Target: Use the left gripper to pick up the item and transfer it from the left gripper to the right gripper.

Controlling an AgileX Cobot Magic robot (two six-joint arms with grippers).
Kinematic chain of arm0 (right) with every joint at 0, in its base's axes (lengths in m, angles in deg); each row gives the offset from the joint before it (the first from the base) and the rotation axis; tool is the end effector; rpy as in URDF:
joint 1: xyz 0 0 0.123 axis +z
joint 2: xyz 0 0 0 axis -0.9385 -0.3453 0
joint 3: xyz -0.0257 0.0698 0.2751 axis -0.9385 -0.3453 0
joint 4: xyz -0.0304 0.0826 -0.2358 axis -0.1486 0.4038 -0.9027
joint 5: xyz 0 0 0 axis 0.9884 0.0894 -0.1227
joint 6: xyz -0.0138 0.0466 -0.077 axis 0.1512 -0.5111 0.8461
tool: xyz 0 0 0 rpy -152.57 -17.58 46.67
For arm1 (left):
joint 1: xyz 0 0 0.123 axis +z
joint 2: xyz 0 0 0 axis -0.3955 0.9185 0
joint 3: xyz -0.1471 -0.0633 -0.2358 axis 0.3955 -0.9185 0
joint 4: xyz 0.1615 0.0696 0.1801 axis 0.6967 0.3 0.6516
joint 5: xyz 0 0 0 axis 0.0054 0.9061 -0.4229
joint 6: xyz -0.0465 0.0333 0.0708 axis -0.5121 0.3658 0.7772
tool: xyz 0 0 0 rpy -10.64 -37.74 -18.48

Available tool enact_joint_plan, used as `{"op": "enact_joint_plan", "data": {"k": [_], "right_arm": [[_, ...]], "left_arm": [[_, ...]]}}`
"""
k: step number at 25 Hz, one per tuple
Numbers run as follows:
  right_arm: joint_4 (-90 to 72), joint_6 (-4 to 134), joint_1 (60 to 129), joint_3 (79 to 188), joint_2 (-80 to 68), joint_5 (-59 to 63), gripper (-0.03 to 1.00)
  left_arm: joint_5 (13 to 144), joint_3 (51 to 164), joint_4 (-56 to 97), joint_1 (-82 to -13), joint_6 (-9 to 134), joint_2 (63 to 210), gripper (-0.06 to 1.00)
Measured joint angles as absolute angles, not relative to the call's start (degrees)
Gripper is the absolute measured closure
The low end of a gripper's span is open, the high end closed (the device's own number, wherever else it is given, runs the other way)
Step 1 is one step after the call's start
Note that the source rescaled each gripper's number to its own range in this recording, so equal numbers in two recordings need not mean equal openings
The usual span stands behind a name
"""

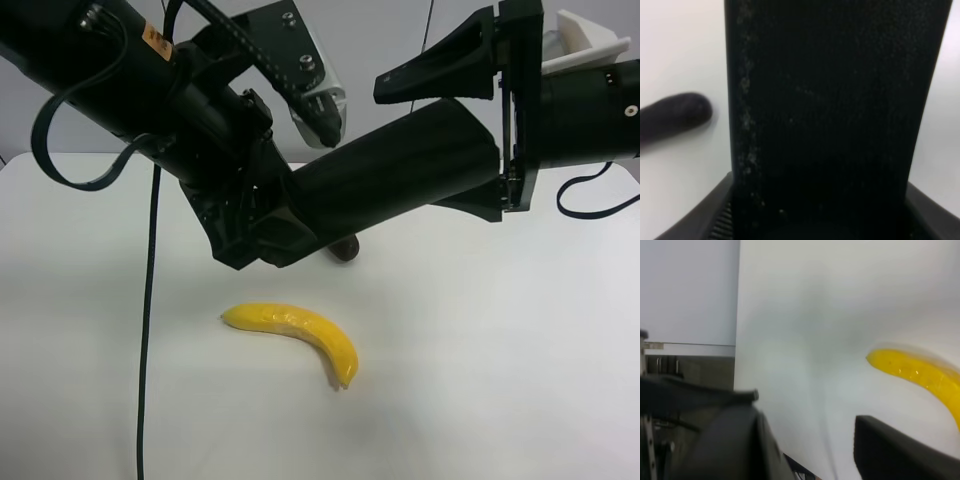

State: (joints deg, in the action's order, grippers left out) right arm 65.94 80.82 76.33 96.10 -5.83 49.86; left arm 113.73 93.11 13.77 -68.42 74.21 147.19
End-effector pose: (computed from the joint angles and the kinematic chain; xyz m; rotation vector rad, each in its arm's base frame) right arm 0.2209 0.1013 0.2871 0.0250 2.2695 1.4984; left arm 0.2065 -0.2352 0.3026 1.5667 1.8982 -0.3859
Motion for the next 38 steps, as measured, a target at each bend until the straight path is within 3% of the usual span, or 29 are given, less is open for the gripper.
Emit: {"op": "enact_joint_plan", "data": {"k": [3, 11, 17, 26, 27, 28, 29, 30, 31, 34, 38], "right_arm": [[66.2, 80.8, 76.3, 96.1, -6.3, 50.6, -0.02], [66.7, 80.5, 76.3, 96.1, -6.5, 55.0, 0.37], [66.0, 79.3, 76.3, 96.3, -6.5, 56.7, 0.52], [64.1, 78.9, 76.3, 96.3, -6.5, 56.3, 0.56], [64.1, 78.9, 76.3, 96.3, -6.5, 56.2, 0.57], [63.8, 78.7, 76.3, 96.3, -6.5, 56.1, 0.59], [63.0, 78.3, 76.3, 96.3, -6.5, 56.1, 0.75], [62.7, 78.2, 76.3, 96.3, -6.5, 55.8, 0.91], [62.6, 78.2, 76.3, 96.3, -6.5, 55.7, 0.93], [62.6, 78.2, 76.3, 96.3, -6.5, 55.8, 0.93], [62.9, 78.0, 76.3, 96.3, -6.5, 55.8, 0.93]], "left_arm": [[112.1, 93.1, 13.6, -70.0, 74.9, 147.2, 0.90], [109.6, 93.1, 13.8, -70.5, 75.6, 147.2, 0.93], [109.3, 93.1, 13.8, -70.5, 75.7, 147.2, 0.94], [109.5, 93.1, 14.8, -70.6, 75.8, 147.2, 0.93], [109.0, 93.1, 15.1, -70.6, 75.8, 147.2, 0.80], [107.6, 93.1, 15.1, -70.6, 75.7, 147.2, 0.55], [106.3, 93.1, 15.2, -70.6, 75.6, 147.2, 0.30], [105.8, 93.1, 15.4, -70.6, 75.6, 147.2, 0.16], [105.2, 93.1, 15.8, -70.6, 75.6, 147.2, 0.06], [104.9, 93.1, 17.0, -70.6, 75.6, 147.2, -0.04], [104.7, 93.1, 19.0, -70.6, 75.6, 146.6, -0.05]]}}
